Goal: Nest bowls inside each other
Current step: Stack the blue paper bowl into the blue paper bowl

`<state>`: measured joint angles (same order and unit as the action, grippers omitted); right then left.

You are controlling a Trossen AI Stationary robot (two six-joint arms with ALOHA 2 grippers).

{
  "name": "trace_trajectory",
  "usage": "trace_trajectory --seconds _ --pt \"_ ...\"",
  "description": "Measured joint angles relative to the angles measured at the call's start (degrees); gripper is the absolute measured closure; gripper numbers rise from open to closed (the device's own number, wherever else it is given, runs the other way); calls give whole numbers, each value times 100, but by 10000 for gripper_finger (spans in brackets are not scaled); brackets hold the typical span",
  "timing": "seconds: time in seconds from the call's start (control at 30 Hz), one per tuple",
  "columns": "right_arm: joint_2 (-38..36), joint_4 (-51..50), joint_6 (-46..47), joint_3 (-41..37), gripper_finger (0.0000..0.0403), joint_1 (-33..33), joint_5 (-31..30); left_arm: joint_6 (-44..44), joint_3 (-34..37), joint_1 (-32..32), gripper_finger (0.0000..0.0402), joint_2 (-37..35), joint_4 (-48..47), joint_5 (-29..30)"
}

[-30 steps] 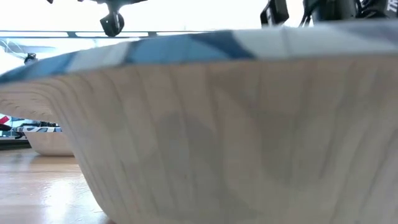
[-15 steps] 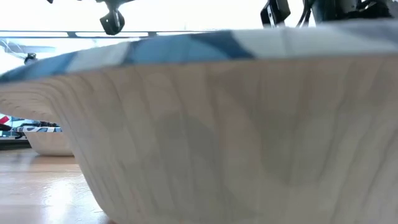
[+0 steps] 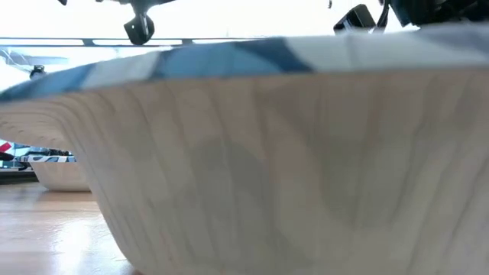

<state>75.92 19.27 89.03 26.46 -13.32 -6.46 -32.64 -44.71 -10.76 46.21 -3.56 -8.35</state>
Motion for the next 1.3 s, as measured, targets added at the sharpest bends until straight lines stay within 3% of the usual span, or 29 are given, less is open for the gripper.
trace_trajectory --seconds 0.37,0.5,0.8,1.07,1.3 --pt "15 -26 -55 34 241 21 538 -11 -7 2 395 213 -5 -95" --pt "-221 -163 -105 37 209 22 669 -11 -16 2 395 197 -6 -117" --pt "-576 -1079 -511 67 217 22 644 -13 -11 2 395 158 -36 -184" --pt "-280 -1605 -638 260 223 43 205 -28 -4 2 395 140 -208 -218" --pt "105 -2707 -663 695 223 139 173 -157 -4 6 395 143 -209 -224"
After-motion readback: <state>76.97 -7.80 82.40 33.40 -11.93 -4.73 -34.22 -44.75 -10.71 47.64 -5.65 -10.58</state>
